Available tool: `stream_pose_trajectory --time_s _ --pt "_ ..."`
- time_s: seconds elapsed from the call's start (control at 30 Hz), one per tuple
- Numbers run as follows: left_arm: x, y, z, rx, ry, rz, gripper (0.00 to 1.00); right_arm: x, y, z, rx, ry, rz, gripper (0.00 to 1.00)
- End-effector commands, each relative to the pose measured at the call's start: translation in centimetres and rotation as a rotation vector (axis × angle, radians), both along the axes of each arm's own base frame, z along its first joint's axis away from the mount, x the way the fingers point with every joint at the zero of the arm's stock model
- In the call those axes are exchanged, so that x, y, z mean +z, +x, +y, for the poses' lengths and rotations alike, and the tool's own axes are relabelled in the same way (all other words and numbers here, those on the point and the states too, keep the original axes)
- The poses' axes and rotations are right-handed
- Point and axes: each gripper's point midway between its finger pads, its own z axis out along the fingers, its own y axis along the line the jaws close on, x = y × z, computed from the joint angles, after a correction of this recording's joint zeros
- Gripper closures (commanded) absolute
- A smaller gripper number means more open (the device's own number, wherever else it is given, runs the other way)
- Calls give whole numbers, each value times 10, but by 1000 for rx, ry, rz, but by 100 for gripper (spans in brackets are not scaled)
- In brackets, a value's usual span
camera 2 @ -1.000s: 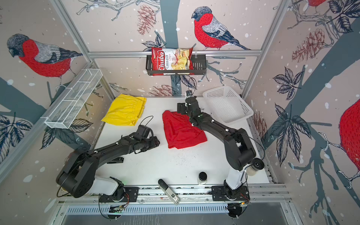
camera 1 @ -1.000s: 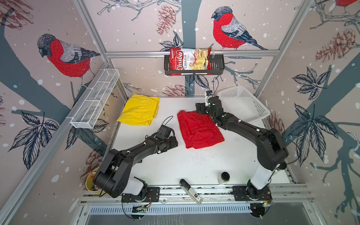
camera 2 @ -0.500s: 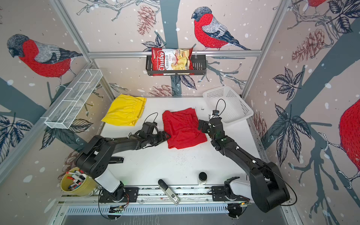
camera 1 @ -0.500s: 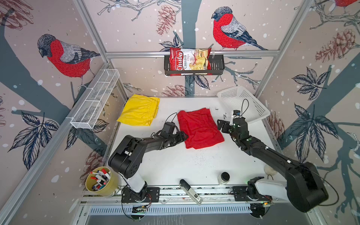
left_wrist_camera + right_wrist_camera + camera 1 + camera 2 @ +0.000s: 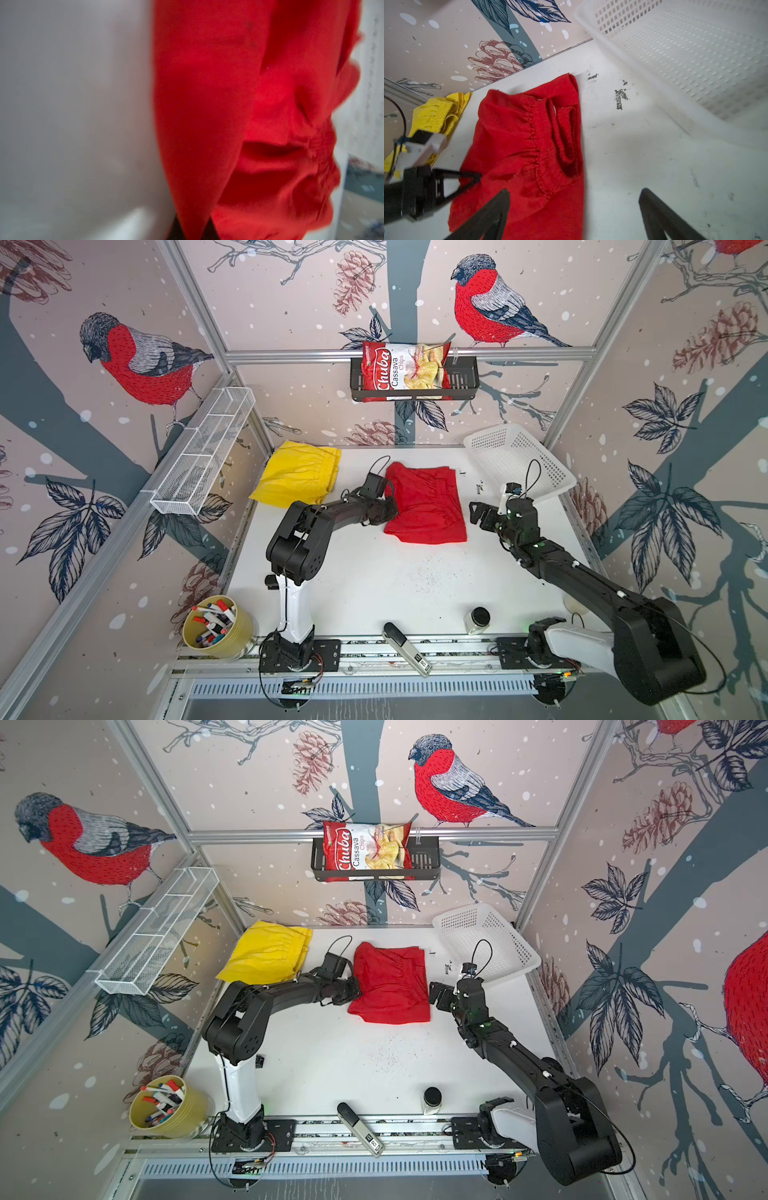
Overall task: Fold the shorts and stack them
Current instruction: 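Carry the red shorts onto the yellow shorts with the left gripper while the right withdraws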
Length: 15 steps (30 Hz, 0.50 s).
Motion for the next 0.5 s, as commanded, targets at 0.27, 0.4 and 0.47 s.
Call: stream_pose_trajectory --time_s 0.27,0.4,0.47 --pt "60 83 145 84 558 76 100 -10 5 14 46 55 27 5" --pt "76 98 174 121 691 73 100 -23 7 15 46 50 56 6" --pt "90 105 185 144 741 45 100 -28 7 17 52 52 72 6"
